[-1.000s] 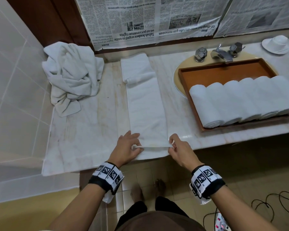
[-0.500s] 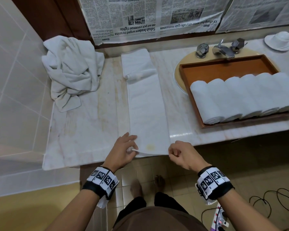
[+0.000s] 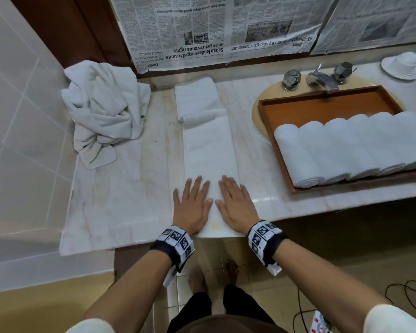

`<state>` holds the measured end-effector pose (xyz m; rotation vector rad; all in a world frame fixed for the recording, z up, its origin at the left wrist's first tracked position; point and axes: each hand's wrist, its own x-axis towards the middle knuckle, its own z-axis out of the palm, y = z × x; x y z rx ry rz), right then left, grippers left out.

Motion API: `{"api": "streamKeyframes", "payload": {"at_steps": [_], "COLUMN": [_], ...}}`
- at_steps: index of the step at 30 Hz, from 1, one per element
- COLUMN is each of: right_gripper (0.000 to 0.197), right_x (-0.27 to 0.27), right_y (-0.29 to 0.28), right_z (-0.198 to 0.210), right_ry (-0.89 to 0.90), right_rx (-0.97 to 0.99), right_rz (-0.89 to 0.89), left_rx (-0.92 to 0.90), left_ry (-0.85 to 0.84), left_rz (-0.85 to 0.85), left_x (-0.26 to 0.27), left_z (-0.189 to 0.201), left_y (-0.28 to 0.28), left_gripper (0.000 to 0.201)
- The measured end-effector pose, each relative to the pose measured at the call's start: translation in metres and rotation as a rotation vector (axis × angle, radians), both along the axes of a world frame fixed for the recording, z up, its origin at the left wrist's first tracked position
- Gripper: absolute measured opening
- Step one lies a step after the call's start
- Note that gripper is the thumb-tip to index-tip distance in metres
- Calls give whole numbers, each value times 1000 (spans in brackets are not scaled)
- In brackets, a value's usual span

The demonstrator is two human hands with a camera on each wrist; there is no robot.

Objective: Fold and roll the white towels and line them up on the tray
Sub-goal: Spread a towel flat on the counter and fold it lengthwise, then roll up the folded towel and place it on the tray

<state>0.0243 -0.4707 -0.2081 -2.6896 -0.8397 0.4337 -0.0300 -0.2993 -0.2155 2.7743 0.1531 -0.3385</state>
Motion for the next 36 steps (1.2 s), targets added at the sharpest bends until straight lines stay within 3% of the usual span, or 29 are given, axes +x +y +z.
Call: {"api": "streamKeyframes", "payload": {"at_steps": [3, 8, 15, 17, 22, 26, 30, 32, 34, 36], "right_gripper": [77, 85, 63, 62, 68, 64, 45, 44, 41, 38], "right_x": [7, 52, 123, 112, 53, 68, 64, 51, 36, 28], "right_y": [-1, 8, 12, 11, 11, -2, -20, -29, -36, -40], "right_z": [-9, -11, -6, 0, -11, -12, -1, 5, 11, 11], "right_ry": [-14, -25, -10, -61, -31, -28, -184, -150, -84, -131], "right_rx": [-93, -124, -194, -122, -118, -103, 127, 231, 207, 151], "right_rz": [32, 60, -9, -30, 169, 19, -124, -32, 104, 210], "left_rx": [82, 56, -8, -50, 29, 17, -79, -148, -171, -161], "left_ry": [16, 33, 37, -5, 6, 41, -146, -274, -287, -266], "left_rz": [-7, 76, 190, 204, 126, 254, 129, 34, -25, -38], "left_x": [2, 38, 85, 77, 42, 41, 27, 16, 7, 2], "left_z": [-6, -6, -2, 0, -8, -6, 7, 10, 8, 3], "left_y": [0, 2, 24, 22, 4, 21, 35, 37, 37, 36], "left_gripper": [64, 64, 63, 62, 63, 65, 72, 61, 56, 53]}}
